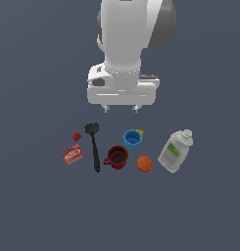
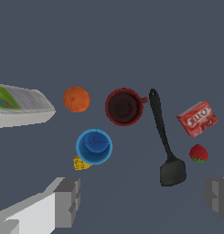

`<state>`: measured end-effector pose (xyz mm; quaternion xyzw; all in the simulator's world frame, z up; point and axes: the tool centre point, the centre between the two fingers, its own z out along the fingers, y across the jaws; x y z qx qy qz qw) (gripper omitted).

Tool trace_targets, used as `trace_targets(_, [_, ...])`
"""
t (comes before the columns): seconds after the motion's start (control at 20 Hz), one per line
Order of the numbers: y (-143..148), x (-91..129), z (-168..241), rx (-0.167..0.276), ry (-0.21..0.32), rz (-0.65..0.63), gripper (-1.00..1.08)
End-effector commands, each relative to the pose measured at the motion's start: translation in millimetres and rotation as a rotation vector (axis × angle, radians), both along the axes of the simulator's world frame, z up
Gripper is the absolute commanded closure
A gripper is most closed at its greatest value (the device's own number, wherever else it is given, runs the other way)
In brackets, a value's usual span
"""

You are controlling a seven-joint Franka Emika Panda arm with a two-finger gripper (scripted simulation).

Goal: Pick up a designated object from a clutter of objects.

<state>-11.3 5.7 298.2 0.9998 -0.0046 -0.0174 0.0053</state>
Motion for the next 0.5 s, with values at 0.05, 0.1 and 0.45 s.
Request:
trace_targets(0.05, [0.6, 1.6, -2.3, -0.001, 0.0, 0.017, -0.92])
trace_targets(0.1, [1.3, 2.5, -3.3, -0.002, 0.0, 0.027, -0.92])
trace_targets(0.45, [7.3, 12.2, -16.1, -0.007, 0.0, 0.136, -0.92])
